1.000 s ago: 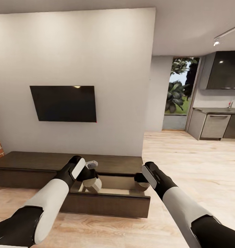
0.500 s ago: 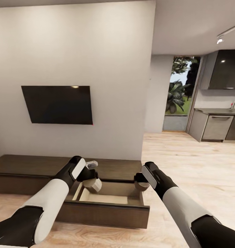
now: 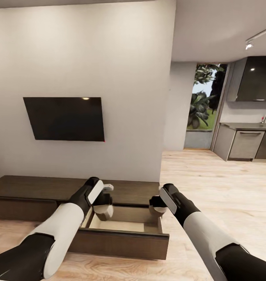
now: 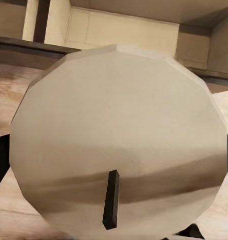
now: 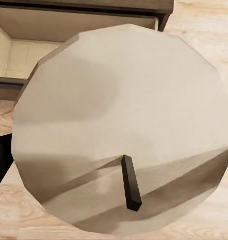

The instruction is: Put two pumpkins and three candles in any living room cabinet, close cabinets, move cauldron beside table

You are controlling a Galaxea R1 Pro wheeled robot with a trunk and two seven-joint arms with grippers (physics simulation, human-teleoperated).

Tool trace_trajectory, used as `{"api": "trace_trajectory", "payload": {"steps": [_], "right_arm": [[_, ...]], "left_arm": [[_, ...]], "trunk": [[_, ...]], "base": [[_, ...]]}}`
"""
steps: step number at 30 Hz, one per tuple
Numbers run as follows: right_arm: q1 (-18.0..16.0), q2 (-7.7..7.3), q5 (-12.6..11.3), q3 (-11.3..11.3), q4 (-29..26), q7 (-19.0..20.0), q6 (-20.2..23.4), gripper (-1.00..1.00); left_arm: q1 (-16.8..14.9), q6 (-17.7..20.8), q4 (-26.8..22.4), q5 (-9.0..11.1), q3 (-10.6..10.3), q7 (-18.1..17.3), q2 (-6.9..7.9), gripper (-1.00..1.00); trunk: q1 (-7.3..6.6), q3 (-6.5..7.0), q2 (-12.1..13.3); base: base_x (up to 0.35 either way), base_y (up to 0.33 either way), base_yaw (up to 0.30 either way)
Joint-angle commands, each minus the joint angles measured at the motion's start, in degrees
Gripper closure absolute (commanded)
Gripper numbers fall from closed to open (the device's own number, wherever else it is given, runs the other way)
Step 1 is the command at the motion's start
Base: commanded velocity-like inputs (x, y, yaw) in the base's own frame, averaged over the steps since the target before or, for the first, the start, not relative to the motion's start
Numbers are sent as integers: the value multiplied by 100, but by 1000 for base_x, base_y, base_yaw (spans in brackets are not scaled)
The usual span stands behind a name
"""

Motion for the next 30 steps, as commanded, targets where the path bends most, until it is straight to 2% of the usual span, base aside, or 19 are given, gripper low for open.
{"api": "trace_trajectory", "payload": {"steps": [1, 5, 9, 12, 16, 22, 30], "right_arm": [[-6, 17, -57, 27, 1, -66, 12, 100], [-6, 138, -57, 33, 226, -64, -27, 100], [-6, 431, -49, 36, 575, -68, -258, 100], [-6, 495, -48, 36, 637, -69, -314, 100], [-6, 522, -48, 36, 655, -65, -337, 100], [-6, 525, -40, 36, 649, -64, -350, 100], [-6, 525, -35, 36, 633, -61, -375, 100]], "left_arm": [[-5, 12, -9, 68, -27, 169, -34, 100], [-5, 11, -27, 85, -22, 337, -99, 100], [-5, 11, -30, 88, -22, 375, -138, 100], [-5, 11, -25, 89, -21, 377, -181, 100], [-5, 15, -22, 105, -21, 271, -221, 100], [-5, 19, -10, 128, -27, -303, -227, 100], [-5, 19, -4, 123, -112, -415, -227, 100]], "trunk": [[2, -10, -8], [2, -10, -8], [2, -10, -8], [2, -10, -8], [2, -10, -8], [2, -10, -8], [2, -10, -8]], "base": [[0, 0, 0], [0, 0, 0], [0, 0, 0], [0, 0, 0], [0, 0, 0], [0, 0, 0], [90, 55, 0]]}}
